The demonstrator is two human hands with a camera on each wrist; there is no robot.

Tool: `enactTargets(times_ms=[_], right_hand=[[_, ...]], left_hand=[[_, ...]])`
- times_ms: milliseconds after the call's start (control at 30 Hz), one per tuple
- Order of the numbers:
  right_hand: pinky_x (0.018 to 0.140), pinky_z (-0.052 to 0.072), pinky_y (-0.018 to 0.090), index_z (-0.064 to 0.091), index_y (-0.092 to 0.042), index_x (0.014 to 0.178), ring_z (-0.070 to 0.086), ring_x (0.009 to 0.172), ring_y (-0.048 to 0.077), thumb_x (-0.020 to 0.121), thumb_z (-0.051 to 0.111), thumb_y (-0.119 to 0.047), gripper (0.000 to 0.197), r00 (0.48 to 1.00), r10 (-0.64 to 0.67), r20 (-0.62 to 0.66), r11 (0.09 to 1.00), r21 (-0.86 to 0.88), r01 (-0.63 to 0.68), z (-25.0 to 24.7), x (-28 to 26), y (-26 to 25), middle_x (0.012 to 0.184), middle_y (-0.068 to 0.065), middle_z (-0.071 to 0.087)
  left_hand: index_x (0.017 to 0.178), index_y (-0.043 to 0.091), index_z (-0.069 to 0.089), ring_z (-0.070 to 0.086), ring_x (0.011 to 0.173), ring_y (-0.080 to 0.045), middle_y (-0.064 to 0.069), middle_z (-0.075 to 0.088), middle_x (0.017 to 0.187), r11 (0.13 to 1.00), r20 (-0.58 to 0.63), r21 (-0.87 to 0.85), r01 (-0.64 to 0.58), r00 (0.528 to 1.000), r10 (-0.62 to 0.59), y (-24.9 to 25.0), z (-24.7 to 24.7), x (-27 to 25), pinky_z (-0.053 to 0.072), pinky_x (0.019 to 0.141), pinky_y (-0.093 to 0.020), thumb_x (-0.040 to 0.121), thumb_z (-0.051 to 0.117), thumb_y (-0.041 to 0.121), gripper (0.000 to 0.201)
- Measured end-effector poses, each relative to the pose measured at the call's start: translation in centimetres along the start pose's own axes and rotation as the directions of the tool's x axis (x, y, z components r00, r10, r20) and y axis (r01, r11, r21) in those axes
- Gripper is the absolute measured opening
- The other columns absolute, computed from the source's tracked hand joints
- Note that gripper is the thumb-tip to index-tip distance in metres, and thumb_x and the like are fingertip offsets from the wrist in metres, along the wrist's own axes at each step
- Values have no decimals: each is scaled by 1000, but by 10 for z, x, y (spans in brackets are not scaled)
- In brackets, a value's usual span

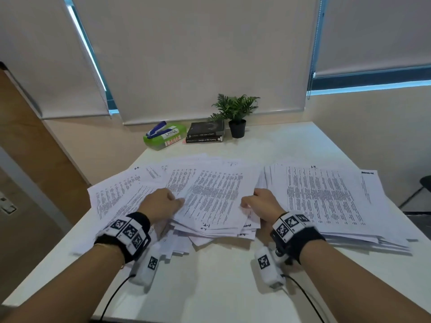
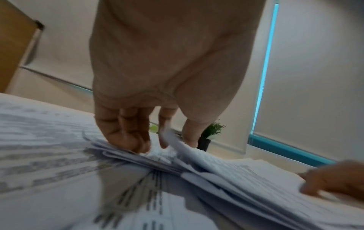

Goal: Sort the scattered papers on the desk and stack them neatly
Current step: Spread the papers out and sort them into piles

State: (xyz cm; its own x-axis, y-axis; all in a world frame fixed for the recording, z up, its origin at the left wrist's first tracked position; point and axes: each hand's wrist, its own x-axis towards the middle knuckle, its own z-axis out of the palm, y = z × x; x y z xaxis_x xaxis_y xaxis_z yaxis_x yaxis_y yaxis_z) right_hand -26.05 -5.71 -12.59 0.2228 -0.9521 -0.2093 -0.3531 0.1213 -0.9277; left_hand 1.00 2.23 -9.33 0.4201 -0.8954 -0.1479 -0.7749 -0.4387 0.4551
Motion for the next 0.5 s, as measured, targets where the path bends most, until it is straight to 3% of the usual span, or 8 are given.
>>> enactTargets(times_ms=[67,133,167,233,300,367,433,500], right_hand=[[60,38,26,50,-6,82,48,67,22,86,62,7,18,1000,10,-6,1000,-1,-10,2,0,-1,78,11,50],[62,39,28,54,-4,90,50,69,23,89,54,13,17,1000,-8,-8,999,50,9,2,-2,-5,81,9,53],[62,43,27,58,-4,103,55,76,24,91,52,13,22,1000,-29,-4,996,84,30,1,-6,-8,90,8,59],[64,51,27,47,-15,141,62,101,30,93,49,15,57,996,-86,5,978,190,83,-6,-12,-17,122,8,62],[79,61,43,25,-28,159,58,123,43,94,46,19,83,990,-138,14,961,243,131,-22,-20,-26,154,10,43],[104,51,57,24,-36,161,43,137,52,93,45,20,90,985,-173,-27,965,197,175,-42,-25,-32,169,4,23],[103,47,44,49,-25,151,41,144,40,89,43,20,77,978,-178,-110,970,147,193,-63,-28,-35,160,5,40],[98,38,32,68,-12,131,48,134,23,86,42,19,60,973,-136,-187,980,117,160,-84,-32,-33,140,3,58]], left_hand=[[130,0,60,63,88,-27,-7,66,97,989,-38,95,110,994,-107,-10,-4,9,48,75,-33,97,61,60,69],[145,-2,47,64,118,-35,-18,66,131,961,-54,185,207,978,-200,-16,-7,8,53,88,-37,90,65,69,92],[143,-2,49,64,123,-37,-20,65,135,956,-41,193,221,975,-217,-19,-7,10,56,92,-39,86,69,71,95],[115,1,65,72,97,-33,-18,73,104,966,-39,164,198,980,-194,-20,-4,15,59,76,-37,85,76,62,69],[79,7,59,61,66,-25,-10,63,71,978,-46,72,196,980,-193,-21,-1,19,47,56,-28,89,81,44,44],[75,6,58,62,61,-26,-14,67,69,971,-31,-68,227,973,-229,-20,2,20,49,59,-30,84,88,32,41],[78,3,60,66,62,-29,-19,71,71,954,2,-176,243,969,-246,-18,1,19,55,64,-34,82,91,23,37],[81,0,60,74,70,-33,-20,73,79,947,14,-209,244,969,-246,-18,1,21,63,74,-39,86,86,15,31]])
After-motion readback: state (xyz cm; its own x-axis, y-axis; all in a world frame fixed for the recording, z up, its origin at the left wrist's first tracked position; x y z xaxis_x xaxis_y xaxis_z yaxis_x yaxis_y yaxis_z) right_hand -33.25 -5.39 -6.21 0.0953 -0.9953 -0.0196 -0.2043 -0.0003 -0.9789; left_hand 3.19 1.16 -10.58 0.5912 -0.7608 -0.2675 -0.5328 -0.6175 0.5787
